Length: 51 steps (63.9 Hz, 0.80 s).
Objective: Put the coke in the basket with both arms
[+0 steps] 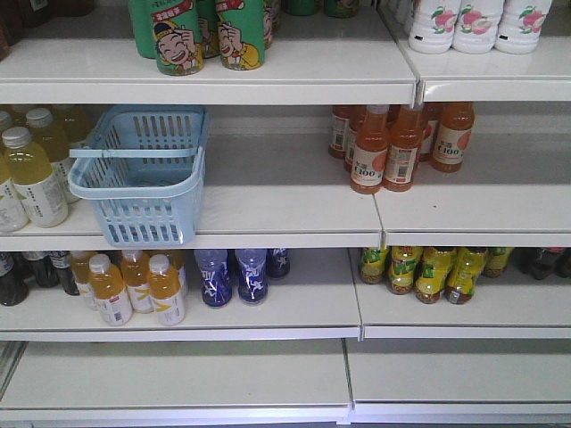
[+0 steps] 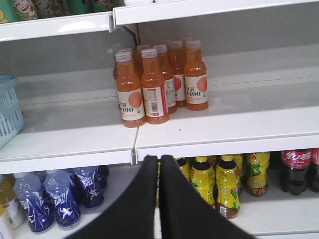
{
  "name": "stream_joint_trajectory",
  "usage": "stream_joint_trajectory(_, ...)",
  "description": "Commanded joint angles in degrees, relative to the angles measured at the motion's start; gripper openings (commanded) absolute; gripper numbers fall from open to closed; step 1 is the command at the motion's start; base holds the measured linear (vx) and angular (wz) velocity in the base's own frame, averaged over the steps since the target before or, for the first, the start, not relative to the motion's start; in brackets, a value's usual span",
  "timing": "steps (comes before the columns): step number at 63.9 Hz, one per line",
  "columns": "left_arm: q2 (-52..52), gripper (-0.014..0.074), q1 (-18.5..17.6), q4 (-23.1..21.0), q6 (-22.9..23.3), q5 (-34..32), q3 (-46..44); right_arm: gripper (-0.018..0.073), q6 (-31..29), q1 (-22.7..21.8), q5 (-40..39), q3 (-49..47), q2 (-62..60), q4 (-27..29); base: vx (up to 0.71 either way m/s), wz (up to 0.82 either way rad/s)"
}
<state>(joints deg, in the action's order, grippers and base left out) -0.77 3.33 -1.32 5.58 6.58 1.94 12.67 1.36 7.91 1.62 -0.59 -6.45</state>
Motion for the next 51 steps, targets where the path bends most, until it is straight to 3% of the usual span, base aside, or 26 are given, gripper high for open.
stream_joint_trajectory(1, -0.75, -0.0006, -0.1, -0.23, 0.52, -4.21, -0.07, -0.0005, -0.33, -0.11, -4.3, 0.62, -1.04, -0.43, 0.01, 0.04)
stream_joint_trajectory(51, -0.75, -0.0006, -0.1, -0.23, 0.52, -4.21, -0.07, -0.0005, -0.33, -0.11, -4.3, 0.62, -1.04, -0.43, 0.0, 0.0)
